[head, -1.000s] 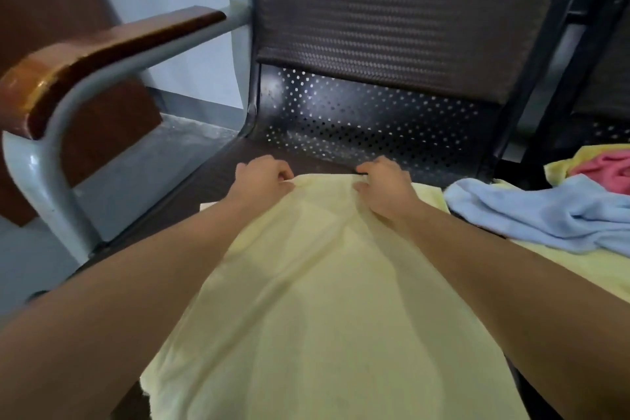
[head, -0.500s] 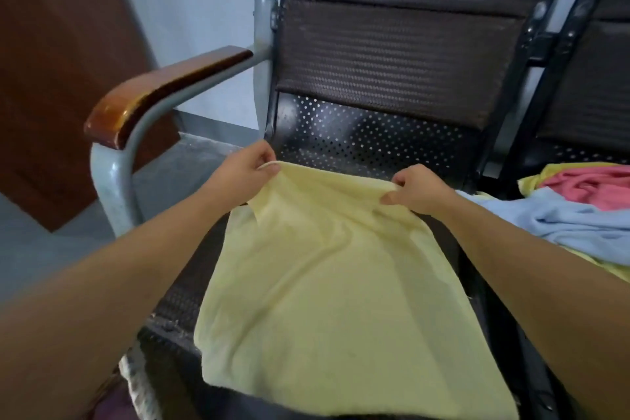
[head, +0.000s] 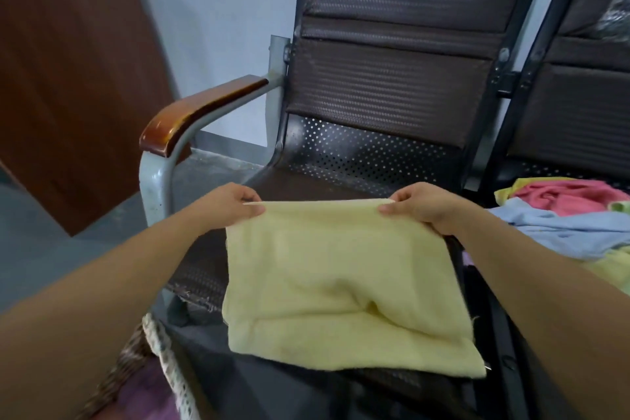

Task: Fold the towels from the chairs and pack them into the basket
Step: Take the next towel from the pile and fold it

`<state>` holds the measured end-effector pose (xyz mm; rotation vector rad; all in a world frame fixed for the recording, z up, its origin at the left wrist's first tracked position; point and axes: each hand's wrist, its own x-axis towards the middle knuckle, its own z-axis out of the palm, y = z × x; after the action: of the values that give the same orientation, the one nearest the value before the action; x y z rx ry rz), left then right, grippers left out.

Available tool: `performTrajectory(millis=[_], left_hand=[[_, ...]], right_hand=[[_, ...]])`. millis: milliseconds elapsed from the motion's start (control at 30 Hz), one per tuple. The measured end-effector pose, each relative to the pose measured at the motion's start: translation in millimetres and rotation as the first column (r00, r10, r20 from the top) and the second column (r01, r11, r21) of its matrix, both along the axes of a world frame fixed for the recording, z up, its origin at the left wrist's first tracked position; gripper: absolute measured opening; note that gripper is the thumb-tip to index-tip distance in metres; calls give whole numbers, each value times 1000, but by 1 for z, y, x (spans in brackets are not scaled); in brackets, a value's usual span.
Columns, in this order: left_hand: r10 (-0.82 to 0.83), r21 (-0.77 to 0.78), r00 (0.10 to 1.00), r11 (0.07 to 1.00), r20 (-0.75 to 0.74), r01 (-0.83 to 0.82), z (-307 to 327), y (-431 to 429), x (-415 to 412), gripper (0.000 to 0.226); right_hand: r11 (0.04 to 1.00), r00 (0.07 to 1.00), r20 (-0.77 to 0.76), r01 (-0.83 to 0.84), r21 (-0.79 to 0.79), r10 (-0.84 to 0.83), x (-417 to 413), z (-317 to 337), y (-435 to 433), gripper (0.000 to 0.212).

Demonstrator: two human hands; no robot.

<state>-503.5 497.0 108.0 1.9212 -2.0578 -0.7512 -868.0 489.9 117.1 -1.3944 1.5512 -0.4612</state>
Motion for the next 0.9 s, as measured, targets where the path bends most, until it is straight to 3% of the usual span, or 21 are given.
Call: performTrajectory(millis=[67,200,267,467,533,633,700,800,900], left_hand=[[53,-92,999,994,11,-51,-16,-13,-5,12],[88,-143,996,986,1,-87,-47,-41,-16,9],[57,-194,997,980,49,-47,-64,-55,-18,10],[19,-208,989,978,150,12,-94,-67,-20,21],[18,-200,990,980,142,11,-95,-69,-19,24],[17,-203,987,979,162,16,-95,-66,-22,10],[44,-211,977,978,209,1,-95,-66,-27,3],[40,-189,917,981,396,39,-93,-61,-33,13],[23,-184,936,982,351,45,-93,-55,-29,18]], right_hand=[[989,992,-85,87,-117,-97,6,-21,-13,18],[980,926,-377,-41,-193,-35,15,-58,-35,16],[971,890,-452,-54,-232,-59,15,-75,-43,15],[949,869,-489,-81,-305,-82,8,-114,-58,13],[955,863,-502,-99,-279,-57,6,-115,-59,27],[961,810,-586,-145,-234,-20,4,-113,-63,42],[969,802,-596,-118,-215,-35,4,-110,-64,33],[968,779,-624,-102,-230,-67,6,-105,-57,23],[957,803,-588,-84,-278,-100,6,-101,-46,22]])
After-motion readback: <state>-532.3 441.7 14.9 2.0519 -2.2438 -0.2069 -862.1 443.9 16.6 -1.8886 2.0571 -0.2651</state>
